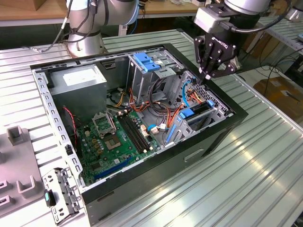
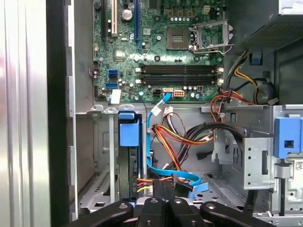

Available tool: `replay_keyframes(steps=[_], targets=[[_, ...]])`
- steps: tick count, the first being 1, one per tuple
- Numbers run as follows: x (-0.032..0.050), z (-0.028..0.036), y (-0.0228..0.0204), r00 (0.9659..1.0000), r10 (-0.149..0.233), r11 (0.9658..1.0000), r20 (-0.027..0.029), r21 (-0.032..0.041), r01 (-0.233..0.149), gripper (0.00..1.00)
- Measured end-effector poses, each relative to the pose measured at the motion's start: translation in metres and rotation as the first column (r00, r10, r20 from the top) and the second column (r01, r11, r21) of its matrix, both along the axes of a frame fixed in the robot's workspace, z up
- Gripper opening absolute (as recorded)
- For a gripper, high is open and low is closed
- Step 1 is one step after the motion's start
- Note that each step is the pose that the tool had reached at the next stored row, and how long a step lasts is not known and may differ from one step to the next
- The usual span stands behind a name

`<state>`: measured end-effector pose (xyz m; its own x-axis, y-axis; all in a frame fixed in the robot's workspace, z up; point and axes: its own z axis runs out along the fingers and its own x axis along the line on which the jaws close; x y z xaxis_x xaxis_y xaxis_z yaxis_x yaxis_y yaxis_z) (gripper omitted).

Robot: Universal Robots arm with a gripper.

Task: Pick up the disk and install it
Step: 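Insert the second disk wire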

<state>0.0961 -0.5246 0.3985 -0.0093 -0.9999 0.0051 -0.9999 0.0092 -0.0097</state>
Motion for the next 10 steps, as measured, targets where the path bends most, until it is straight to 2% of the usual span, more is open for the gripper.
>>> replay_keyframes(steps=[1, 3, 4, 5, 6, 7, 9, 10], targets=[[0.0000, 0.0003, 0.0076, 1.0000, 0.000, 1.0000, -0.0064, -0.0089, 0.000, 0.11], [0.0000, 0.0004, 0.0170, 0.9999, 0.000, 0.9998, -0.0137, -0.0197, 0.000, 0.11], [0.0001, 0.0004, 0.0203, 0.9999, 0.000, 0.9997, -0.0161, -0.0235, 0.000, 0.11], [0.0001, 0.0004, 0.0252, 0.9998, 0.000, 0.9995, -0.0213, -0.0302, -0.001, 0.11], [0.0001, 0.0005, 0.0281, 0.9997, 0.000, 0.9994, -0.0260, -0.0355, -0.001, 0.11], [0.0000, 0.0004, 0.0313, 0.9995, -0.001, 0.9990, -0.0305, -0.0447, -0.001, 0.11], [0.0001, 0.0003, 0.0397, 0.9992, -0.002, 0.9957, -0.0390, -0.0923, -0.001, 0.11], [0.0001, 0.0003, 0.0422, 0.9991, -0.003, 0.9939, -0.0419, -0.1107, -0.002, 0.11]])
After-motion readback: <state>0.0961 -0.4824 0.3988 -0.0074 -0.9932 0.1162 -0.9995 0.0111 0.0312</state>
